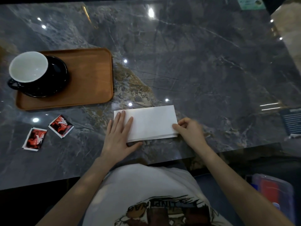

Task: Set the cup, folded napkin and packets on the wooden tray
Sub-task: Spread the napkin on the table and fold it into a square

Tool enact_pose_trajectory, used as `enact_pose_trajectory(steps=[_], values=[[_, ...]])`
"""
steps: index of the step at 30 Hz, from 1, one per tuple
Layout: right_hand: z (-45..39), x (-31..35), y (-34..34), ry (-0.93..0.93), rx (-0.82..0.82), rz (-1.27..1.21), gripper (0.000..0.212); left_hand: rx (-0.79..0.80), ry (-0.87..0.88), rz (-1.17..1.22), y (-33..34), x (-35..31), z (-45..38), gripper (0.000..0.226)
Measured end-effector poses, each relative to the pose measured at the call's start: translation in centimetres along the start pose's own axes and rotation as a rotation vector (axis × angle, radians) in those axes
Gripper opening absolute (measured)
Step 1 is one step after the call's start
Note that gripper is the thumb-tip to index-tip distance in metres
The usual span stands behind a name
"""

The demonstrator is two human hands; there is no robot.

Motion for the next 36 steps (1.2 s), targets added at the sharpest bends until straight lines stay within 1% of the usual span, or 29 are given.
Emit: enact_pose_trajectory(steps=[4,8,12,16,18,20,23,25,28,30,33,36], values=[[0.2,0.0,0.0,0.107,0.047,-0.244,0.017,-0.030,0.040,0.024,-0.3,-0.3,0.0,0.080],[0.8,0.8,0.0,0.273,0.180,-0.548,0.013,-0.140,0.070,0.048,-0.4,-0.7,0.2,0.066],[1.0,1.6,0.0,0.302,0.244,-0.778,0.011,-0.196,0.080,0.053,-0.5,-1.2,0.3,0.058],[1.1,2.1,0.0,0.351,0.259,-0.881,0.012,-0.260,0.124,0.057,-0.3,-1.5,0.2,0.043],[0.9,2.0,0.0,0.350,0.261,-0.882,0.009,-0.279,0.134,0.057,-0.5,-1.4,0.3,0.041],[0.9,1.8,-0.1,0.326,0.239,-0.828,0.008,-0.287,0.141,0.053,-0.8,-1.2,0.4,0.040],[1.1,1.2,-0.4,0.228,0.154,-0.596,0.014,-0.305,0.147,0.044,-1.2,-0.7,0.7,0.039],[1.5,0.8,-0.4,0.188,0.126,-0.465,0.016,-0.309,0.116,0.027,-1.4,-0.3,0.9,0.040],[2.0,0.2,0.2,0.203,0.145,-0.457,0.012,-0.253,0.008,0.007,-1.5,0.2,1.0,0.044],[2.1,0.0,0.5,0.170,0.128,-0.427,0.011,-0.212,-0.047,0.036,-1.4,0.4,1.0,0.043],[2.1,-0.1,0.7,0.105,0.077,-0.323,0.014,-0.169,-0.082,0.128,-1.4,0.5,1.1,0.046],[2.1,-0.3,0.9,0.080,0.050,-0.238,0.015,-0.127,-0.083,0.149,-1.5,0.9,1.2,0.046]])
Point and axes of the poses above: each hand's wrist, its own z-axis away from the middle knuckle, its own y-axis out of the palm, x = y × z, the point moved 3 cm from there along -z, towards the middle knuckle
